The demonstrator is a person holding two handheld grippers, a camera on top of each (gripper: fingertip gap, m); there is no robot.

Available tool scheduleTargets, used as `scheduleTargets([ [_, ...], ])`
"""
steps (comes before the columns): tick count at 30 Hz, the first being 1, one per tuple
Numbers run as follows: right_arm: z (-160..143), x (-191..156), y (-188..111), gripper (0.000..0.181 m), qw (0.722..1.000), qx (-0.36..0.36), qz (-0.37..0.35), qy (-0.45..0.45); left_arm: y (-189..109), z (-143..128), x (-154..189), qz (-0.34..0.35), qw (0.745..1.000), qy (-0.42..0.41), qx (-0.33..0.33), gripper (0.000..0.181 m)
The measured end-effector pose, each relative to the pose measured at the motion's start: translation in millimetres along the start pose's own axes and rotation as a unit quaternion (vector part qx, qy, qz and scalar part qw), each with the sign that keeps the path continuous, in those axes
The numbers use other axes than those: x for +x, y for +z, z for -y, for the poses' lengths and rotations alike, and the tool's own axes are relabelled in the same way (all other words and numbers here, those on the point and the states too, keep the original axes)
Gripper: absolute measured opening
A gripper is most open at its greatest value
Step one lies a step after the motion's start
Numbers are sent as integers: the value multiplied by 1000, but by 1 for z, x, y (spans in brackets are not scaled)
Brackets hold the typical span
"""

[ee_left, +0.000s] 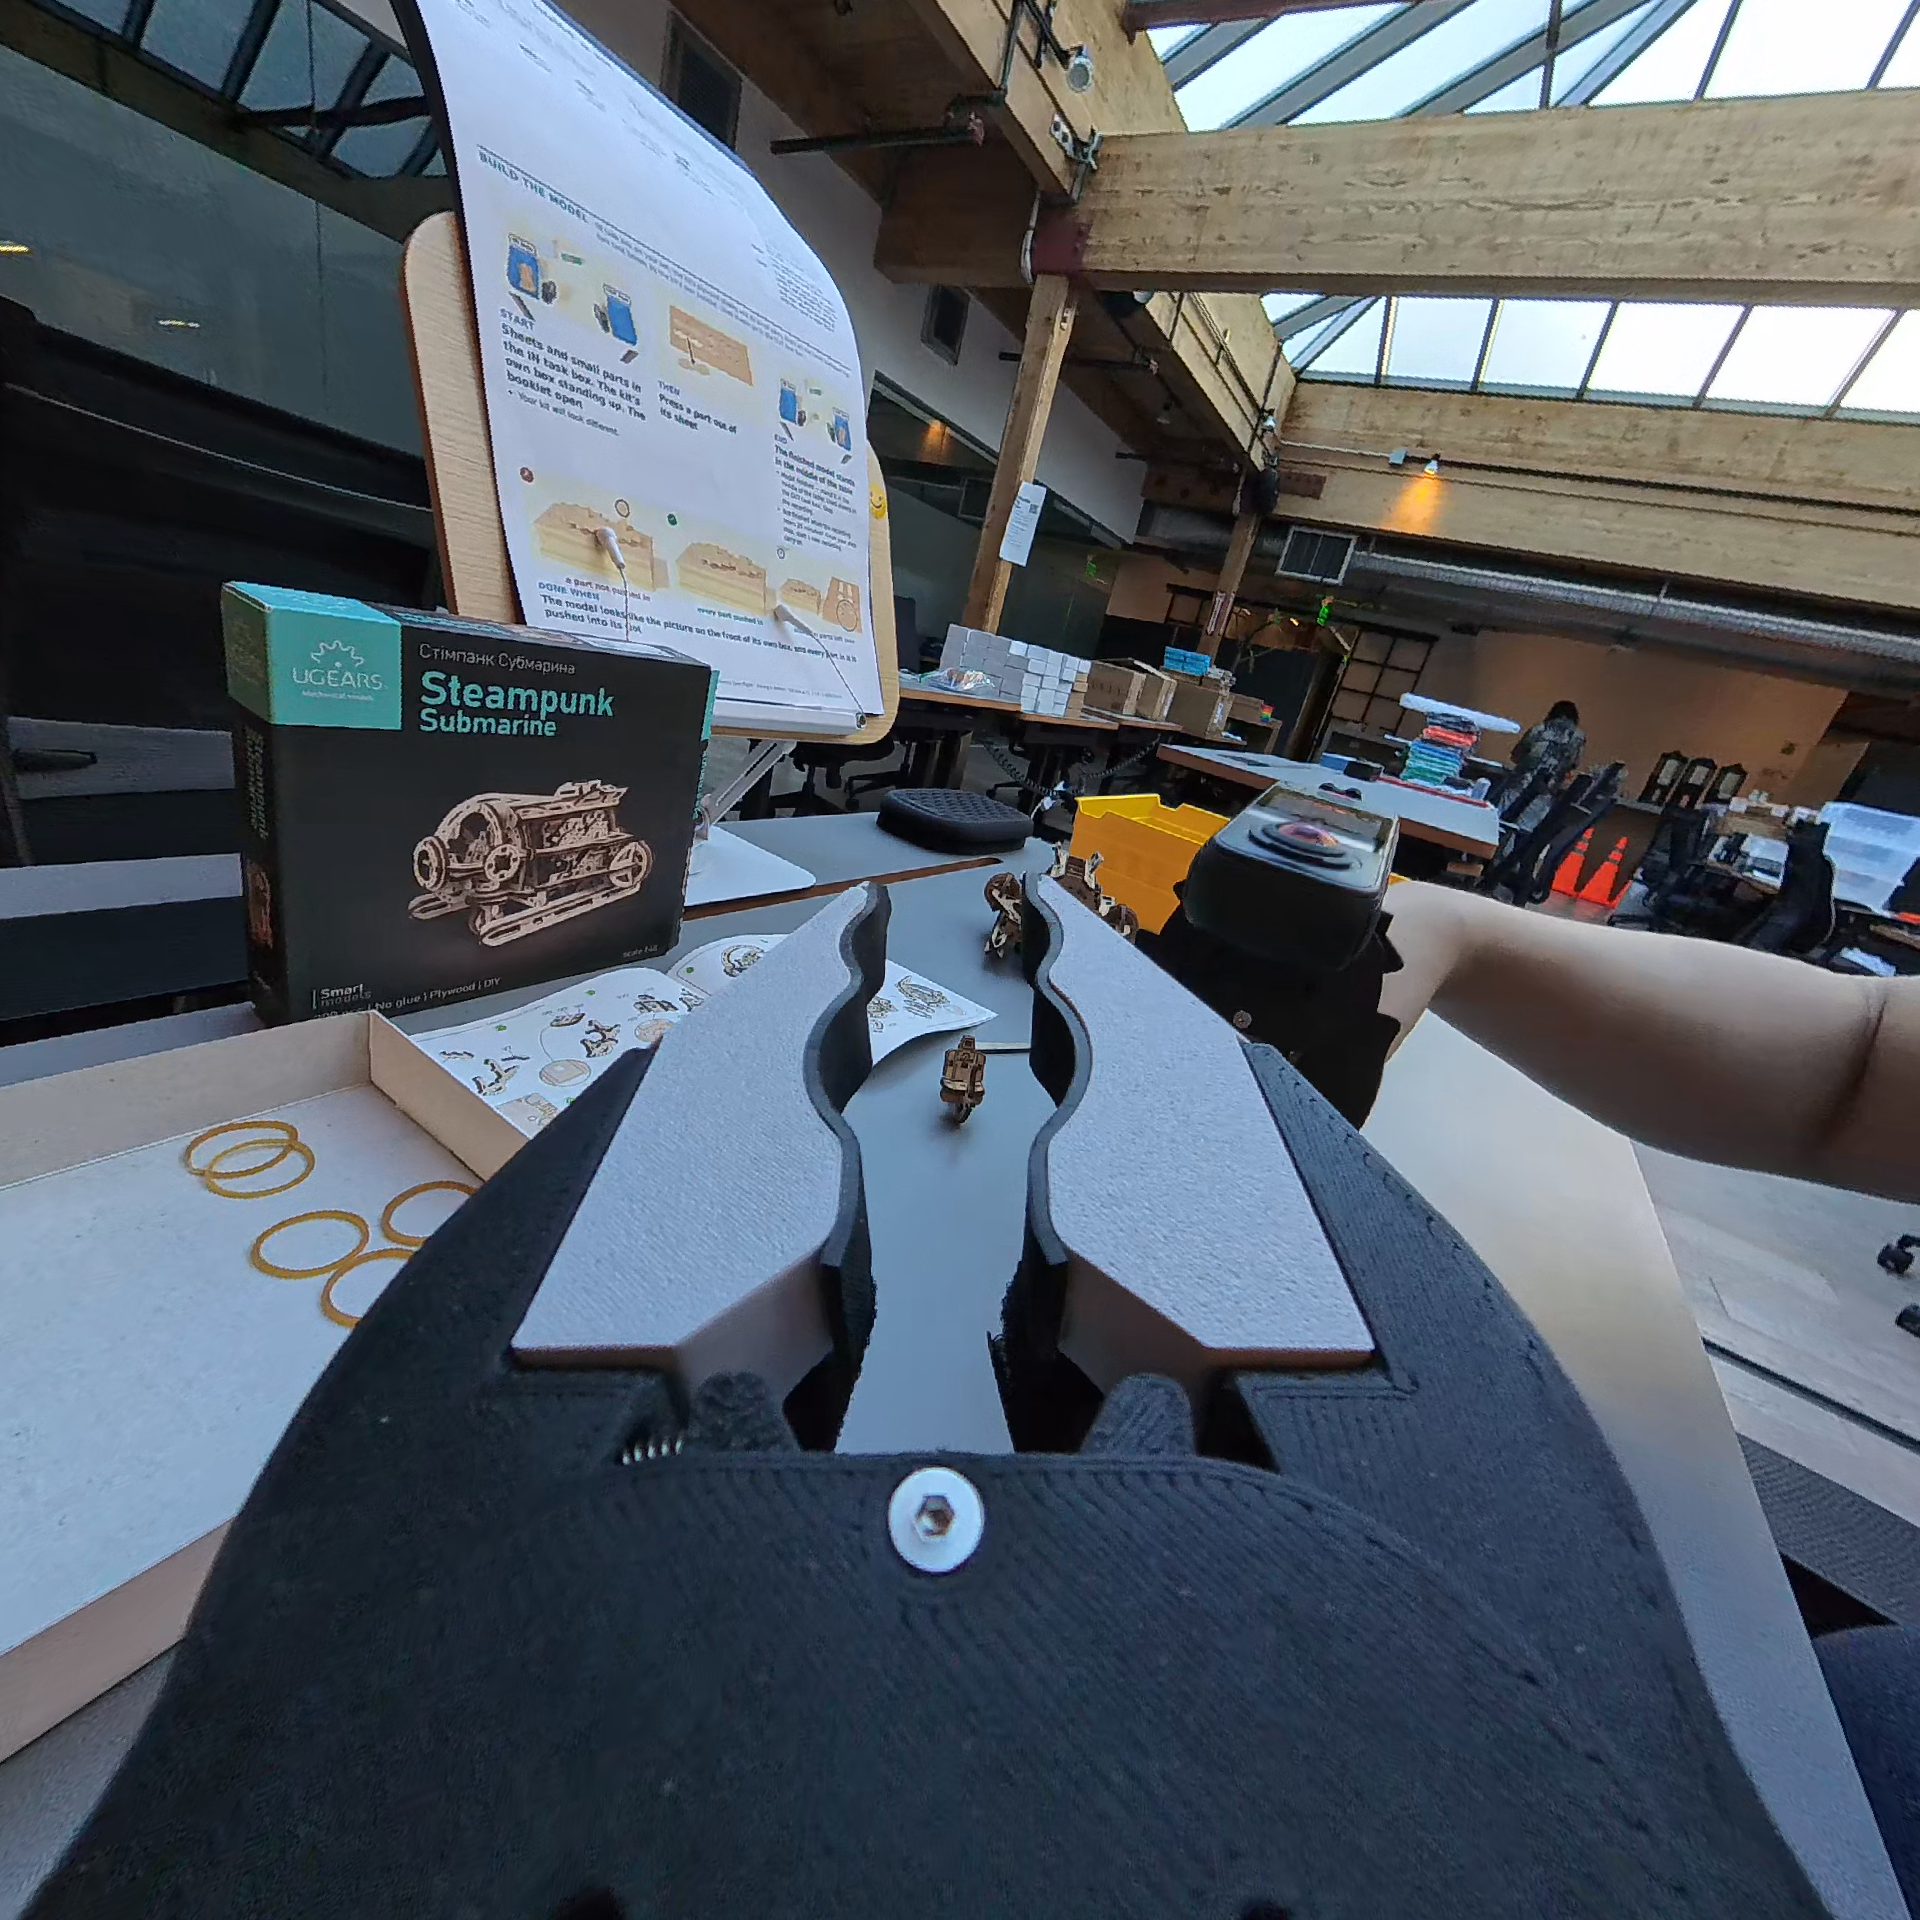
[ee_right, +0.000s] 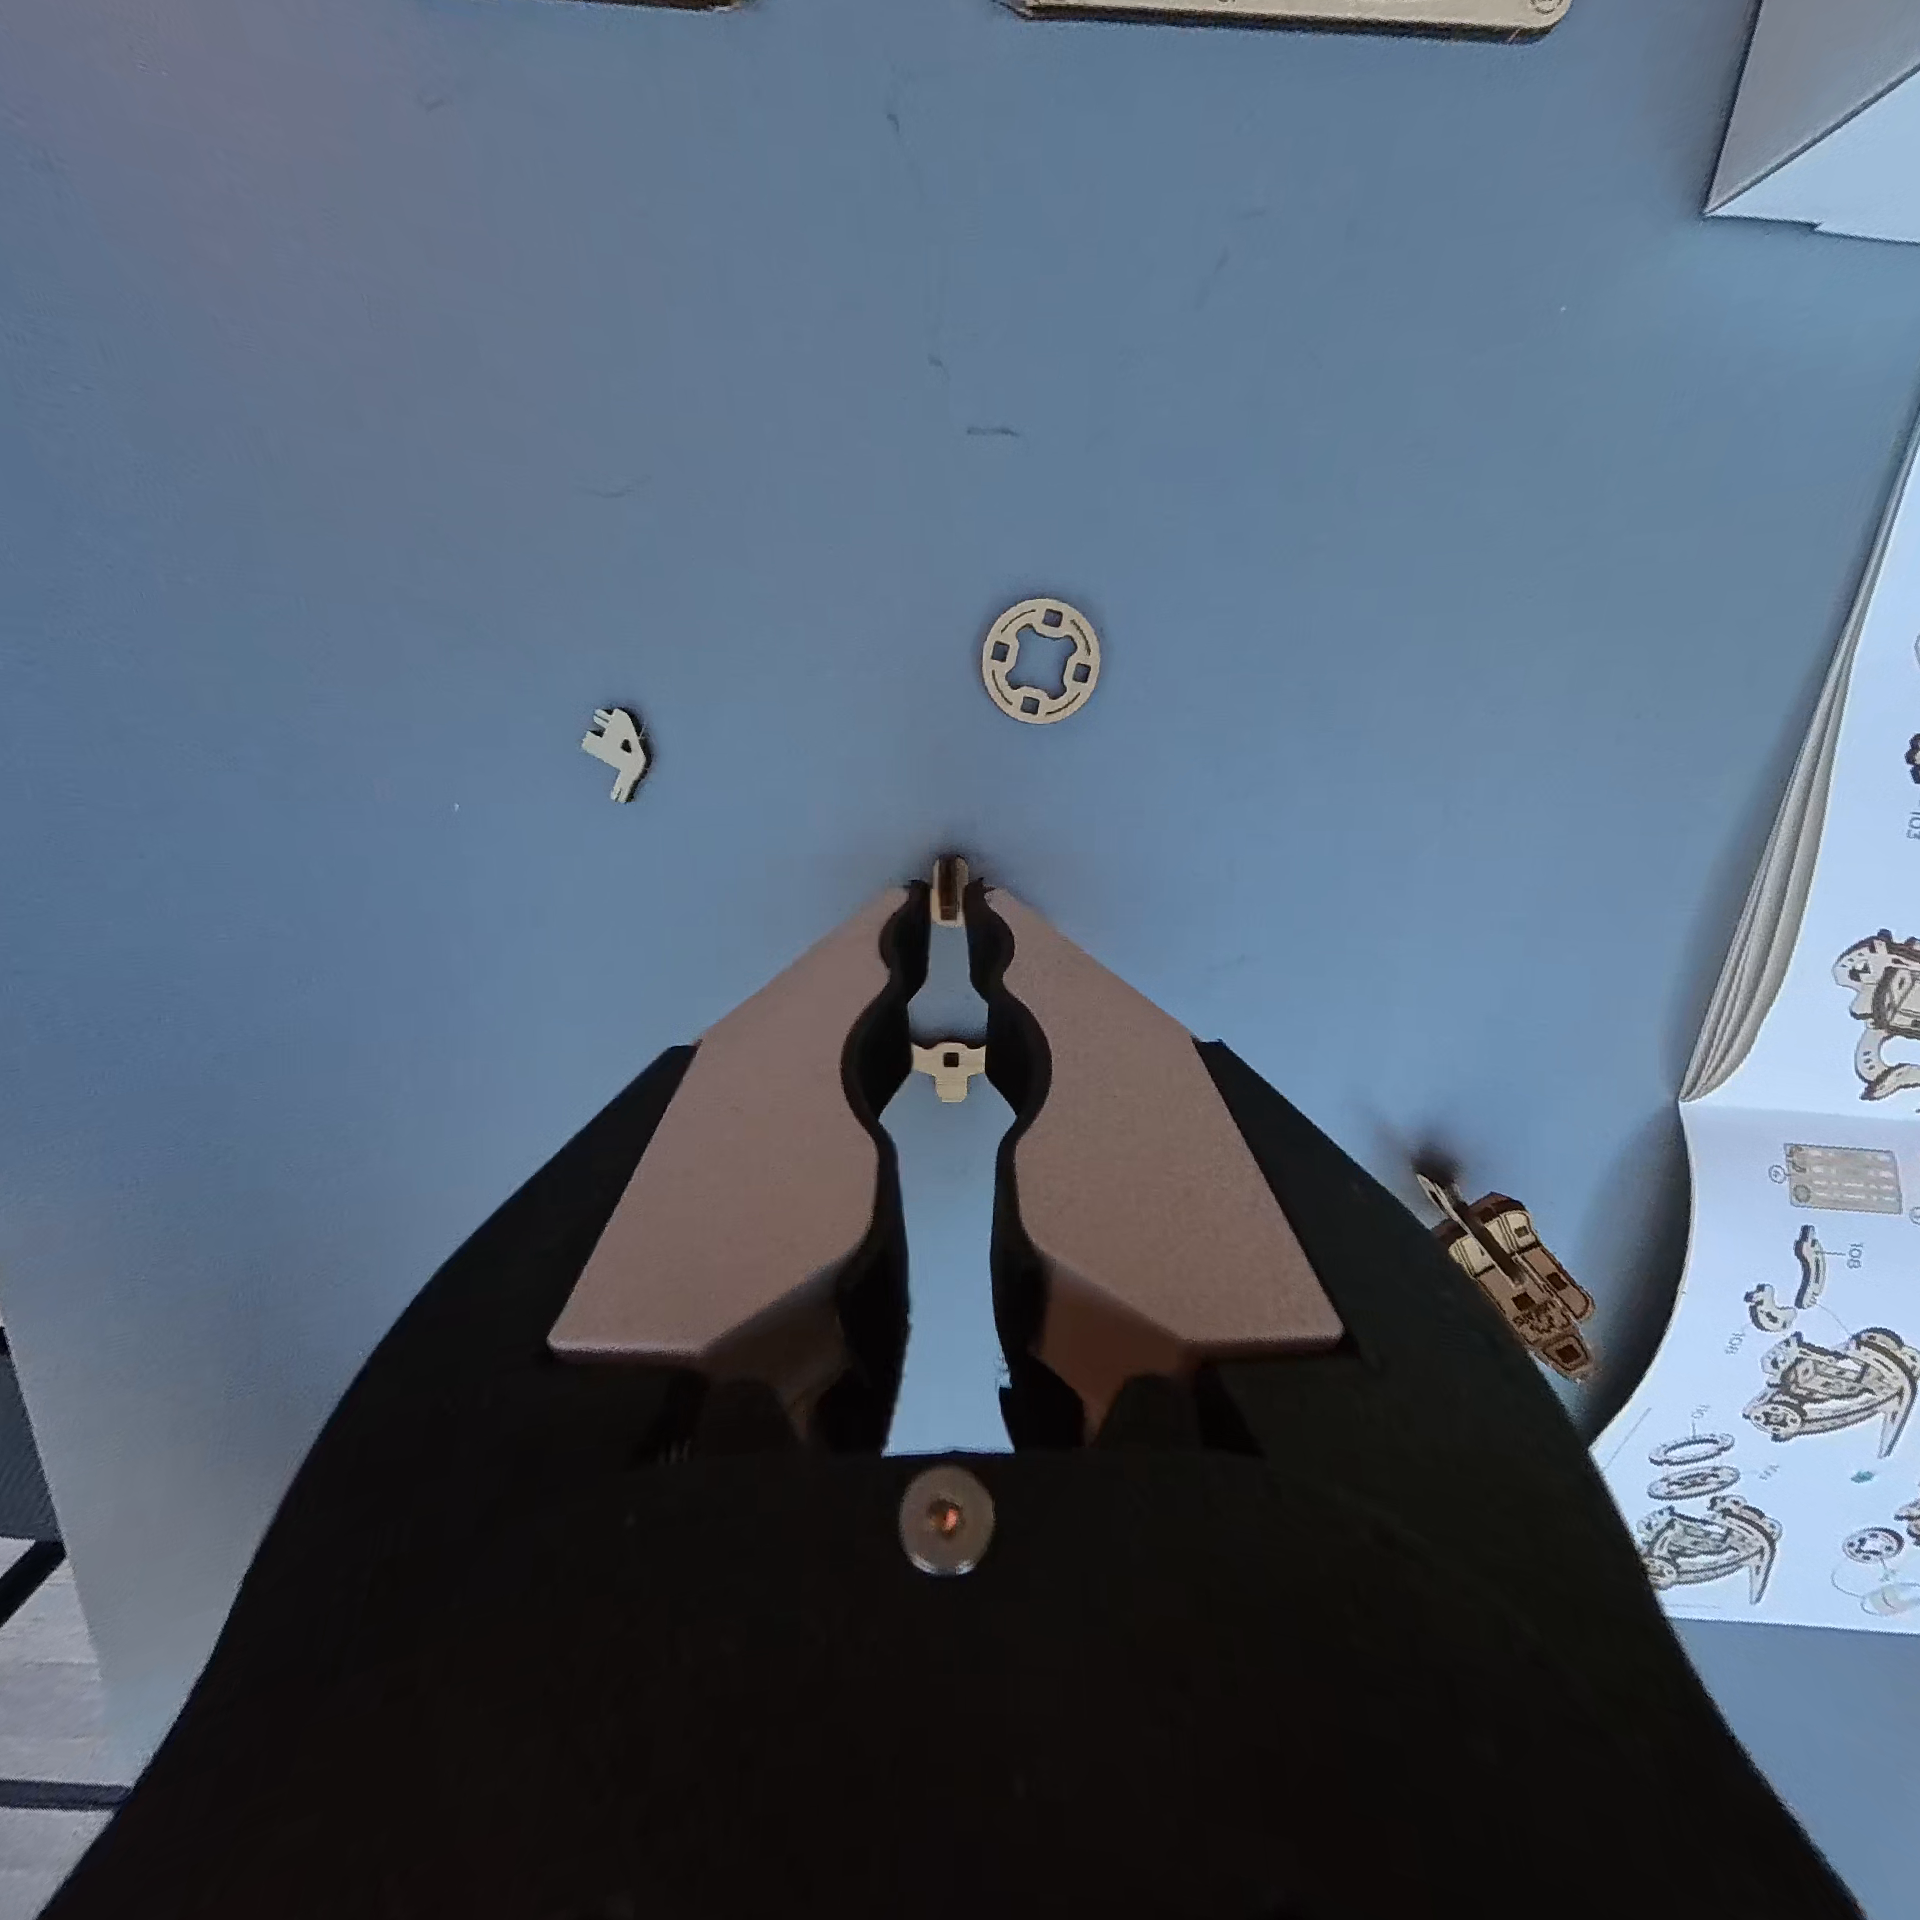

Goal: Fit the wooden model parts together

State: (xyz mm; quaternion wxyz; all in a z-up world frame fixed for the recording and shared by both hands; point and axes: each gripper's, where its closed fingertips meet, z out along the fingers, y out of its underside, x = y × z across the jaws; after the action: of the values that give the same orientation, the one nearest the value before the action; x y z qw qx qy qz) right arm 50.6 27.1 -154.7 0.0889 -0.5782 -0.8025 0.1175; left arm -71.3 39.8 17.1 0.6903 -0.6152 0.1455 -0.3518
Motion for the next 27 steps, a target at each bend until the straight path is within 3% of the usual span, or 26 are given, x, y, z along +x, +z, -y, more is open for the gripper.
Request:
scheduleTargets([
  [8,5,0,2,0,1000,24,-2,-1,0,0,0,0,1000,1,0,23],
  [22,5,1,-1,8,1000,18,-2,7,0,-1,0,0,1000,1,-2,23],
  [27,8,3,0,1,1000,26,-12,-6,0,-1,0,0,1000,1,-2,23],
])
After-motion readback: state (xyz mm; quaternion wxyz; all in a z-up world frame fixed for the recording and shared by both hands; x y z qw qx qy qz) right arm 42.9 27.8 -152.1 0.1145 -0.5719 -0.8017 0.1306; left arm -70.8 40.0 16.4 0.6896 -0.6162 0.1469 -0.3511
